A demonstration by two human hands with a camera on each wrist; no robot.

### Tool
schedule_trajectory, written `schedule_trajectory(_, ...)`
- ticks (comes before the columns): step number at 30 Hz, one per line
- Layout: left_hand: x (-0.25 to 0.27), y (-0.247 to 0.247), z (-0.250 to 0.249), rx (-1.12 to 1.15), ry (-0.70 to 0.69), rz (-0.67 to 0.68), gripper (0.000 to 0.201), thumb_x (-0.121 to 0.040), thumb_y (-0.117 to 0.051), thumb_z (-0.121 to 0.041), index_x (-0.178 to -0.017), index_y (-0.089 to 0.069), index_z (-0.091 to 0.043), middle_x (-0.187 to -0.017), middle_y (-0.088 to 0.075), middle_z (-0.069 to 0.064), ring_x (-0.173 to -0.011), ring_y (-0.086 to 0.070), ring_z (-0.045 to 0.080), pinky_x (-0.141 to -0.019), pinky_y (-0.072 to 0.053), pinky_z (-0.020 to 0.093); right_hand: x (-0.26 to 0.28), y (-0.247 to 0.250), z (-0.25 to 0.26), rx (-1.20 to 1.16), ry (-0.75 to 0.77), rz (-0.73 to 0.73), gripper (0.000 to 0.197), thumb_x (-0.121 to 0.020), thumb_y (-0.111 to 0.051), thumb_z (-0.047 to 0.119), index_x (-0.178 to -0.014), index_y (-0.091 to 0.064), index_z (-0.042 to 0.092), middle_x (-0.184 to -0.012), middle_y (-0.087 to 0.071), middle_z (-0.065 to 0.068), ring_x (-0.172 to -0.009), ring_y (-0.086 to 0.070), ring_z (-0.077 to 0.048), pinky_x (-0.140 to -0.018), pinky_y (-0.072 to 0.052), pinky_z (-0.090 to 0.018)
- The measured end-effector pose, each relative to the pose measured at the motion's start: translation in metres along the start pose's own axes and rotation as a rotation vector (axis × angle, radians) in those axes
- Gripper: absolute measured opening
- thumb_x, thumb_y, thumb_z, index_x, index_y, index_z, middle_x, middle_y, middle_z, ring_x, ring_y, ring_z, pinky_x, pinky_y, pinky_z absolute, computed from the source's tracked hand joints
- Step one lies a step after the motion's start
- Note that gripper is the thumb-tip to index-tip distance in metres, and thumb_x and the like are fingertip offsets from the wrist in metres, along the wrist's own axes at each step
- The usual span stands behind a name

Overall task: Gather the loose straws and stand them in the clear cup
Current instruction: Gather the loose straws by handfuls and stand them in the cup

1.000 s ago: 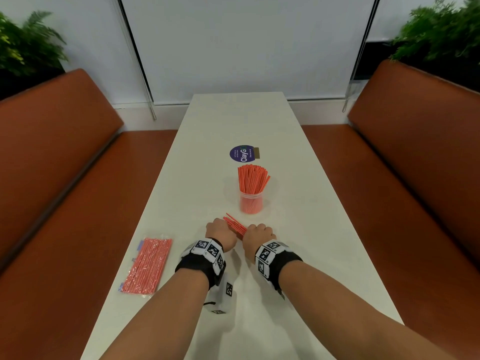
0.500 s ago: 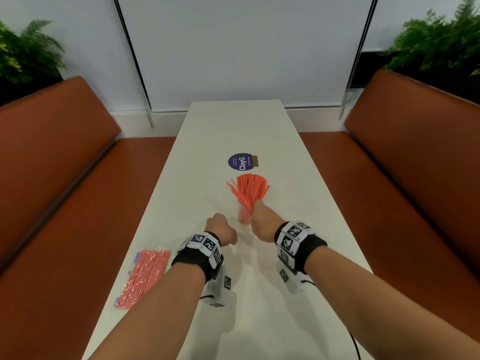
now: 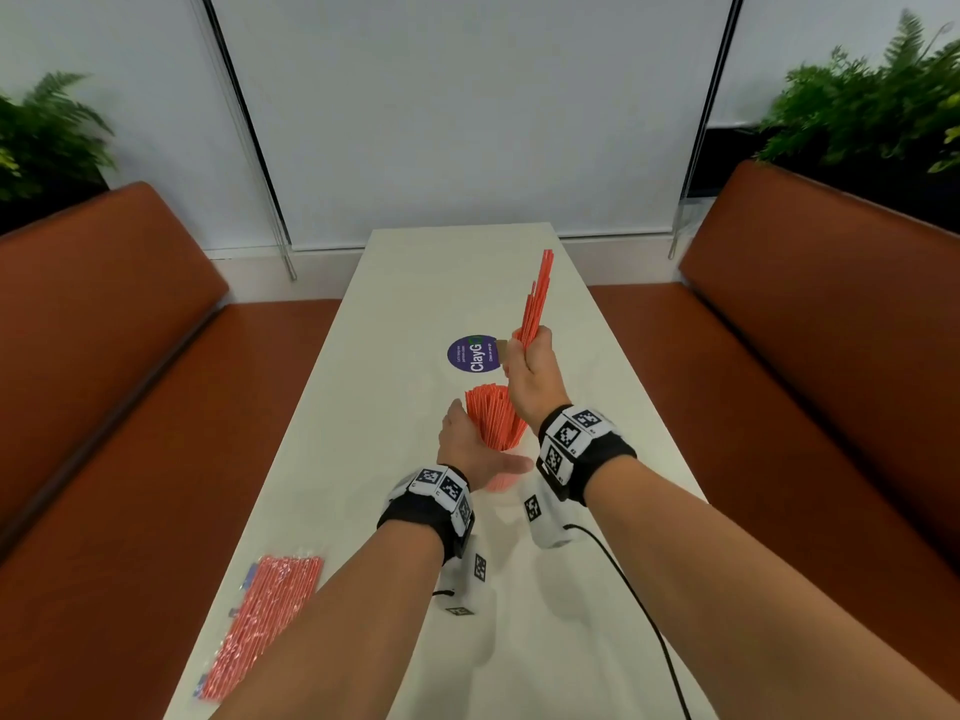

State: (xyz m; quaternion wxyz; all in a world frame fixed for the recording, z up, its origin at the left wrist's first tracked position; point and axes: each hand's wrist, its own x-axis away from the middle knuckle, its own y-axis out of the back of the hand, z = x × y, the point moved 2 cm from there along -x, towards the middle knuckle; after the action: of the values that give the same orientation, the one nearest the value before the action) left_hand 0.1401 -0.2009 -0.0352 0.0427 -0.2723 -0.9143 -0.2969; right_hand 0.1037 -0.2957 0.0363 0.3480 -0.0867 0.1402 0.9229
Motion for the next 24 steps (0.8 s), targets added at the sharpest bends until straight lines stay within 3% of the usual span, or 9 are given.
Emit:
schedule_trajectory(3, -0.012, -0.008, 0.003, 0.092, -0.029, -0.037, 0.142, -0.018, -0.082, -0.052, -0.143, -0.023, -0.019, -0.136, -0.050, 0.005, -0.127, -0.052, 0.025, -0.105, -0.046, 0.046, 0.002, -0.009, -0.014, -0.009, -0.026, -0.024, 0.008, -0.099, -0.037, 0.015, -0.105, -0.038, 0.010, -0.093, -0.052, -0.005, -0.077, -0.051, -0.015, -0.075, -0.047, -0.035)
schedule_trajectory(7, -0.017, -0.011, 0.003, 0.131, -0.036, -0.089, 0.113, -0.027, -0.079, -0.053, -0.127, -0.039, -0.019, -0.119, -0.062, 0.002, -0.107, -0.066, 0.022, -0.093, -0.055, 0.046, 0.006, -0.013, -0.027, -0.073, -0.044, -0.047, 0.008, -0.097, -0.042, 0.010, -0.102, -0.036, 0.012, -0.082, -0.047, 0.008, -0.070, -0.046, -0.005, -0.066, -0.041, -0.018)
schedule_trajectory(10, -0.032, -0.019, 0.015, 0.103, -0.039, -0.112, 0.097, -0.030, -0.078, -0.054, -0.116, -0.050, -0.019, -0.111, -0.065, 0.002, -0.094, -0.070, 0.021, -0.084, -0.059, 0.045, 0.008, -0.014, -0.031, -0.159, -0.048, -0.070, 0.010, -0.094, -0.049, 0.009, -0.095, -0.041, 0.015, -0.077, -0.046, 0.008, -0.068, -0.046, -0.006, -0.065, -0.042, -0.018)
schedule_trajectory(13, -0.017, -0.013, 0.004, 0.070, -0.043, -0.116, 0.090, -0.036, -0.082, -0.050, -0.113, -0.051, -0.015, -0.109, -0.062, 0.003, -0.089, -0.068, 0.020, -0.083, -0.059, 0.044, 0.007, -0.014, -0.031, -0.224, -0.042, -0.117, 0.022, -0.089, -0.059, 0.011, -0.079, -0.044, 0.023, -0.070, -0.048, 0.007, -0.064, -0.047, -0.008, -0.065, -0.044, -0.020)
schedule_trajectory(16, -0.006, -0.009, -0.005, 0.047, -0.067, -0.105, 0.080, -0.056, -0.088, -0.029, -0.121, -0.046, -0.011, -0.114, -0.048, 0.003, -0.094, -0.052, 0.016, -0.092, -0.051, 0.040, 0.004, -0.014, -0.032, -0.312, -0.074, -0.183, 0.025, -0.090, -0.060, 0.021, -0.070, -0.045, 0.022, -0.068, -0.049, -0.003, -0.065, -0.047, -0.015, -0.067, -0.044, -0.028)
schedule_trajectory(20, -0.008, -0.009, -0.002, 0.039, -0.092, -0.116, 0.080, -0.058, -0.089, -0.027, -0.123, -0.045, -0.009, -0.114, -0.045, 0.005, -0.094, -0.050, 0.017, -0.092, -0.051, 0.041, 0.003, -0.013, -0.033, -0.317, -0.110, -0.189, 0.029, -0.096, -0.050, 0.023, -0.067, -0.049, 0.018, -0.066, -0.056, -0.001, -0.064, -0.052, -0.012, -0.069, -0.049, -0.025)
schedule_trajectory(24, -0.005, -0.009, 0.001, 0.035, -0.108, -0.132, 0.080, -0.059, -0.089, -0.028, -0.123, -0.044, -0.009, -0.112, -0.044, 0.003, -0.093, -0.050, 0.017, -0.088, -0.051, 0.037, 0.005, -0.012, -0.034, -0.227, -0.076, -0.211, 0.018, -0.092, -0.053, 0.014, -0.075, -0.052, 0.022, -0.076, -0.063, -0.003, -0.074, -0.059, -0.016, -0.078, -0.052, -0.035)
